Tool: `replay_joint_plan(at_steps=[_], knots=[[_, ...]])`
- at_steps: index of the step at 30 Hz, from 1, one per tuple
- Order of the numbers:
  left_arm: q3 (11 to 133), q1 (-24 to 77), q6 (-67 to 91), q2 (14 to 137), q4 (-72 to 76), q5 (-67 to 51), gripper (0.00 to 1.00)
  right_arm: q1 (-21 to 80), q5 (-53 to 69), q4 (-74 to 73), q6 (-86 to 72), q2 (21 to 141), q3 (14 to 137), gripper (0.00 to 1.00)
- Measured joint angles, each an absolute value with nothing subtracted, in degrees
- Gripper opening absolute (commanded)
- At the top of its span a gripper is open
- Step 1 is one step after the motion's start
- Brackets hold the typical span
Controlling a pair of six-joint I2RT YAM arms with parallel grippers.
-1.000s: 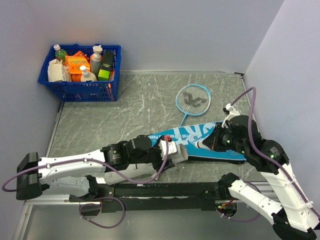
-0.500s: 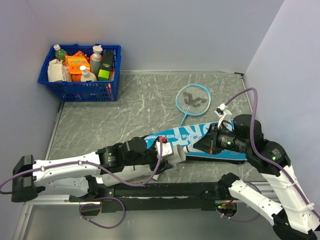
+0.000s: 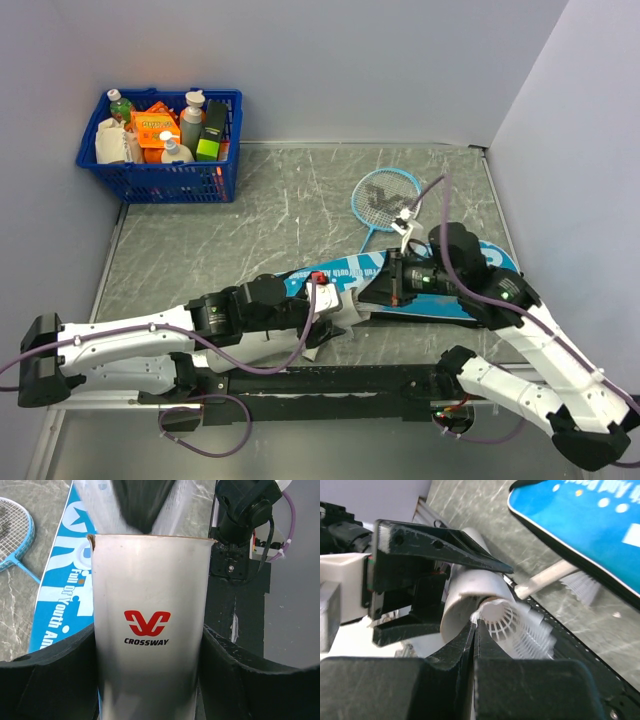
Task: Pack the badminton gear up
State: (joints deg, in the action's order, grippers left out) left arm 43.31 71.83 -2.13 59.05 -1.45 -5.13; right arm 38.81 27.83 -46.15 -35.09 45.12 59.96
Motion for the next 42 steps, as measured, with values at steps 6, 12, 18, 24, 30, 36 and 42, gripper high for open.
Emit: replay_joint_plan(at_steps=[6, 12, 18, 24, 30, 36, 42], knots=[[42.3, 71.83, -2.09, 57.6, -1.15, -5.13, 0.01, 40.64, 30.57, -39.46, -37.58, 47.44, 55.61, 0.0], [40.75, 71.83, -2.26, 55.61, -1.02, -5.1, 0.01, 42.44, 33.45, -31.94, -41.04, 47.97, 50.92, 0.0], [39.86, 71.83, -1.91, 53.98, 0.08, -4.64, 0.01, 47.44, 33.28, -26.0, -44.16, 50.19, 49.3, 0.0], [39.2, 71.83, -1.93, 51.9, -0.47, -4.14, 0.01, 50.37, 31.42, -23.24, -45.78, 51.4, 49.15, 0.19], [38.04, 71.83, -2.35, 50.04, -2.17, -3.57, 0.01, 51.03, 28.45, -24.34, -45.36, 50.68, 49.34, 0.49], [37.58, 71.85, -2.22, 49.76, -1.43, -3.66, 0.01, 51.13, 23.24, -31.68, -43.9, 47.88, 52.73, 0.69], [37.5, 72.01, -1.34, 49.58, 2.37, -3.53, 0.01, 51.13, 16.16, -41.47, -42.0, 44.47, 60.8, 0.74]])
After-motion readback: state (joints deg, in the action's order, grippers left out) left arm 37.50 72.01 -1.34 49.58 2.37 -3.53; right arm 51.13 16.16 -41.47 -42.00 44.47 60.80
